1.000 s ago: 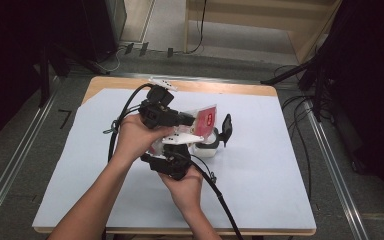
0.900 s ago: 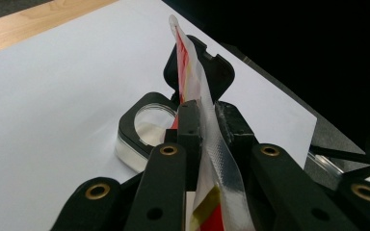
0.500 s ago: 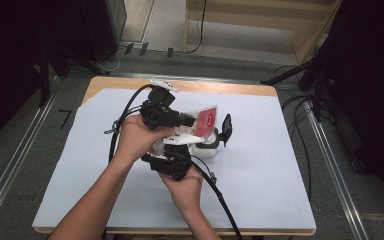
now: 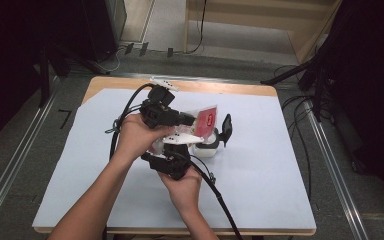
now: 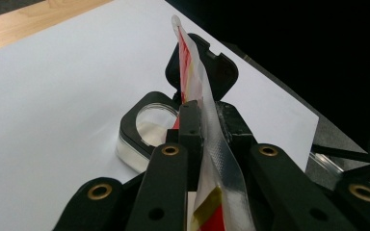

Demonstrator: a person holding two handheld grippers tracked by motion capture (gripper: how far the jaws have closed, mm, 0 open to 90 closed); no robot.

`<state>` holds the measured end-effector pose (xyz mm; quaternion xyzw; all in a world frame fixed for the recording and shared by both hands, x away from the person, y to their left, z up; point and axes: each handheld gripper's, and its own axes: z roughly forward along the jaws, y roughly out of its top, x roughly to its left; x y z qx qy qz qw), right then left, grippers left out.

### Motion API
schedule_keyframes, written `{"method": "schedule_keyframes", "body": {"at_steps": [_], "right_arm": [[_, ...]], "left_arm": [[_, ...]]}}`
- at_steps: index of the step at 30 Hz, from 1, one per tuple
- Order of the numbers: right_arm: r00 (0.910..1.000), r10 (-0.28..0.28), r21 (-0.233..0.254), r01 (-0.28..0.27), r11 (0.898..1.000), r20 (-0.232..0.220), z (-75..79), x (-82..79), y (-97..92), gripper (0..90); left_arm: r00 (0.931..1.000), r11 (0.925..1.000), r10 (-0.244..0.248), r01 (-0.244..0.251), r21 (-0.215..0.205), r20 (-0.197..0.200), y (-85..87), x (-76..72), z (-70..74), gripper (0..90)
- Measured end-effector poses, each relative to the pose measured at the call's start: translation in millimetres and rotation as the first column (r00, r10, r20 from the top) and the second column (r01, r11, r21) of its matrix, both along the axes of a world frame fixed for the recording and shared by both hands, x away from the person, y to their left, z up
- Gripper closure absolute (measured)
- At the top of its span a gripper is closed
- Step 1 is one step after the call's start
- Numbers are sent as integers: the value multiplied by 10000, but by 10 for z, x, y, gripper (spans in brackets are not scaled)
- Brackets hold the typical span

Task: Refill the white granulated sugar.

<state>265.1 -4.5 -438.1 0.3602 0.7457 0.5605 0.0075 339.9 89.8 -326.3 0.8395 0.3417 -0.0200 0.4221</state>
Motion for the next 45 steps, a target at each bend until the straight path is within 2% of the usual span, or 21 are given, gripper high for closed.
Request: {"method": "schedule_keyframes", "body": {"at_steps": [6,18,25,45], "right_arm": [[9999,-103,22,103,9999,-33,24,23,6,637],[10000,-33,10,33,10000,-38,29,-3,11,636],[9999,-49,128,51,9999,-126,45,6,-26,636],[10000,9,-71,-8,10000,36,53,18,-38,636]], "left_arm": [[9991,9999,-71,76,138,-412,-3,72,24,838],[10000,9998,39,-40,172,46,-13,-12,32,837],[10000,9999,46,-47,137,38,-59,11,45,837],[9998,9999,56,-59,121,205,-71,-10,54,842]]}}
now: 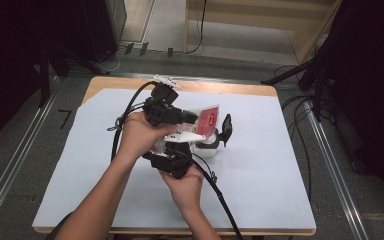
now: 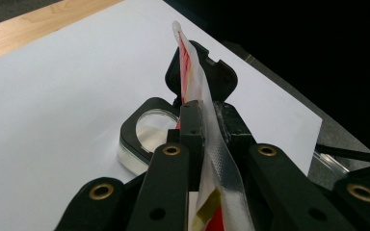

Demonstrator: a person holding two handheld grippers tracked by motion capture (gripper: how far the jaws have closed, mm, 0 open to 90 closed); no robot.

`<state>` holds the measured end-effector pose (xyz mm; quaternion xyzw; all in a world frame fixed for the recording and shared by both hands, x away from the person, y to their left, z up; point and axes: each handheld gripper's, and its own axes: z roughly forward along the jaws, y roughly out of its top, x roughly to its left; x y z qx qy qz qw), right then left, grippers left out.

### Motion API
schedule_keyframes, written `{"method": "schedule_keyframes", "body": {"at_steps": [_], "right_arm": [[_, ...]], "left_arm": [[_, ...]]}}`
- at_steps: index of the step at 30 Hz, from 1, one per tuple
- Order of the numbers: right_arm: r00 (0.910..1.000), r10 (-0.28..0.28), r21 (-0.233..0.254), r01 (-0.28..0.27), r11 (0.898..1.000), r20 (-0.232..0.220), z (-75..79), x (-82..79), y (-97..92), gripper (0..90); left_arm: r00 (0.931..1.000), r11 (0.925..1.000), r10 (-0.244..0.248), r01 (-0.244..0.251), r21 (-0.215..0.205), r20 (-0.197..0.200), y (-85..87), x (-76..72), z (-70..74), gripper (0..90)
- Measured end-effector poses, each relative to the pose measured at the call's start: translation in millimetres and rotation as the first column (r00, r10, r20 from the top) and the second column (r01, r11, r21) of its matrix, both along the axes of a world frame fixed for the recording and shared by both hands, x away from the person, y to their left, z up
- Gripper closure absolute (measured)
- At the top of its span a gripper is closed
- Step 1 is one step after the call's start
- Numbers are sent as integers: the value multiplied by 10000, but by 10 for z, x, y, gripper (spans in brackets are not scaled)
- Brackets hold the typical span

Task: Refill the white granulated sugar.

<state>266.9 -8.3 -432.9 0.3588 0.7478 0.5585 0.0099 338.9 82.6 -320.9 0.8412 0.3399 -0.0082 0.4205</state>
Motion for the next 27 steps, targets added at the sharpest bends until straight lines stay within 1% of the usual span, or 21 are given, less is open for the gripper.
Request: {"method": "schedule_keyframes", "body": {"at_steps": [13,27], "right_arm": [[10000,12,-21,-12,10000,-17,-3,-8,8,636],[10000,-6,-44,6,10000,9,3,-15,3,636]], "left_arm": [[10000,10000,-9,9,-47,-41,10,-4,-8,845],[10000,10000,-16,16,-90,15,2,-9,-7,850]]}}
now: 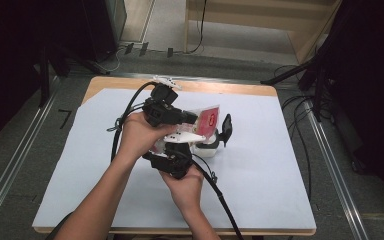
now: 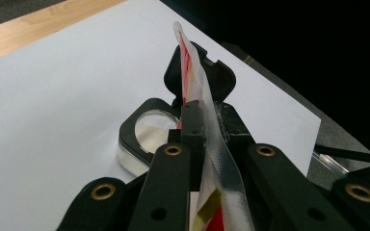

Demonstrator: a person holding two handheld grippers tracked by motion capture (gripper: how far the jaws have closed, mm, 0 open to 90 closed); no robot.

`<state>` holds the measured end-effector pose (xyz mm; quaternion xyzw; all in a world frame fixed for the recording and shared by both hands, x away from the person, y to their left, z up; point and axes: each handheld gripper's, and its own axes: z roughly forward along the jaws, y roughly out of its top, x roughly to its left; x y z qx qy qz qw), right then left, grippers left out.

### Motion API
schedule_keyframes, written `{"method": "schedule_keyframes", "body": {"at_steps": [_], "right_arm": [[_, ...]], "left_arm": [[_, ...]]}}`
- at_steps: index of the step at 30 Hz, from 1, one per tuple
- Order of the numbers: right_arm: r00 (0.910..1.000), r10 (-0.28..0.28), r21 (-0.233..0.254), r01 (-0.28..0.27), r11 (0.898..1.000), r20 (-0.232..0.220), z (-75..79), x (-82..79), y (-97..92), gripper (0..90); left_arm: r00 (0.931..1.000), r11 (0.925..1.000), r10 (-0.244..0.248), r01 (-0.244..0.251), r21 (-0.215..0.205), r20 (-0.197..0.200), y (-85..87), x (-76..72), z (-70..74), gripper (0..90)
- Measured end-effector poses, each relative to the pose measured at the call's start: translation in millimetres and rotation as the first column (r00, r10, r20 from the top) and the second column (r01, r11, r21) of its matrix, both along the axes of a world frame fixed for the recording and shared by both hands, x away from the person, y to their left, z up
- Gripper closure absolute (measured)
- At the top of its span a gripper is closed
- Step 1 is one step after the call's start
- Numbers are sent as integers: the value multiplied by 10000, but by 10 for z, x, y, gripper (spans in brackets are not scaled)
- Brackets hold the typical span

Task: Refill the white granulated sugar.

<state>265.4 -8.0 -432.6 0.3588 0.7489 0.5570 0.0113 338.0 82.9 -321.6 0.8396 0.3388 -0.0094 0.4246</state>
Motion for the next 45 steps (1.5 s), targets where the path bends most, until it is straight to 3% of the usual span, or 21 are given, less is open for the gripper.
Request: {"method": "schedule_keyframes", "body": {"at_steps": [29,45], "right_arm": [[9996,194,-149,-191,9997,182,11,10,8,636],[10000,77,-37,-77,10000,-12,-7,9,-8,635]], "left_arm": [[9999,9999,115,-115,-103,22,25,11,3,850],[9999,9999,105,-105,-26,134,-19,6,-16,851]]}}
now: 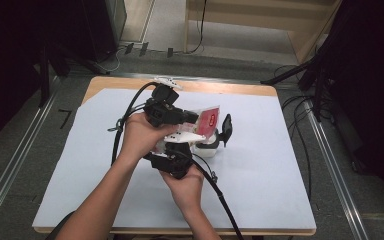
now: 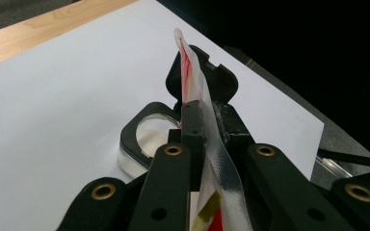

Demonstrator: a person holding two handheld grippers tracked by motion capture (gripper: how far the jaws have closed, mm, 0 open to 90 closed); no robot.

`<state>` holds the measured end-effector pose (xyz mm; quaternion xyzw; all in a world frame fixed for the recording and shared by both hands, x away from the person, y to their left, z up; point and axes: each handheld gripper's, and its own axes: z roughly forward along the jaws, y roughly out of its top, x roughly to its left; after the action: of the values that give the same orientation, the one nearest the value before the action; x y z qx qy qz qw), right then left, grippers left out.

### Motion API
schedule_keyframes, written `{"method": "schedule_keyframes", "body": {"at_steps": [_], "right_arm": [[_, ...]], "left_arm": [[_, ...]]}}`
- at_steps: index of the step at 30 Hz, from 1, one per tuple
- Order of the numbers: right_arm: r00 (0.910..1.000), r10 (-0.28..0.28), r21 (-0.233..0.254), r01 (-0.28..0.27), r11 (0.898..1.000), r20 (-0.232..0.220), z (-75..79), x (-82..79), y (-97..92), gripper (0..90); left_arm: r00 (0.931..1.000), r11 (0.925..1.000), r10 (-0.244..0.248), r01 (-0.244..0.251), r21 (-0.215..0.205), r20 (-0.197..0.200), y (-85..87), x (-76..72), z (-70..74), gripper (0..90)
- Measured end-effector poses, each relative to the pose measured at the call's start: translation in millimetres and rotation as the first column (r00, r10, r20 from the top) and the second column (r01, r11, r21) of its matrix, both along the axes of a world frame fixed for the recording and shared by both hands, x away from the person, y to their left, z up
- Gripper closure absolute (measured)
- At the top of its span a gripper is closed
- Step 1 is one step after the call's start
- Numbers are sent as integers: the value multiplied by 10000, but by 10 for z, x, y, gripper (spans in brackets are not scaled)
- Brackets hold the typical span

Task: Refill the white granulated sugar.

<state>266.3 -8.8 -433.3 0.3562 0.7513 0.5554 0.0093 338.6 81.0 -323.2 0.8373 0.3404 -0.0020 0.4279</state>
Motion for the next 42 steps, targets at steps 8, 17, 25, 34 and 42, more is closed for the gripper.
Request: {"method": "schedule_keyframes", "body": {"at_steps": [8,17,25,34,42], "right_arm": [[10000,-82,-59,82,9999,29,-5,-2,4,637],[9998,-181,-48,181,9998,48,2,2,0,637],[9999,-58,-9,58,10000,150,25,-13,10,637],[9994,-102,62,100,9999,325,31,-2,1,638],[9996,-156,79,154,9999,249,19,16,-1,638]], "left_arm": [[10000,10000,36,-36,-65,15,-3,3,-8,853],[10000,9996,67,-66,-261,20,-9,6,-5,847],[10000,9997,66,-67,-239,-43,16,10,25,852],[9998,9998,-84,81,-156,-194,-10,75,33,854],[9996,9999,-106,103,-91,-280,-18,106,21,857]]}}
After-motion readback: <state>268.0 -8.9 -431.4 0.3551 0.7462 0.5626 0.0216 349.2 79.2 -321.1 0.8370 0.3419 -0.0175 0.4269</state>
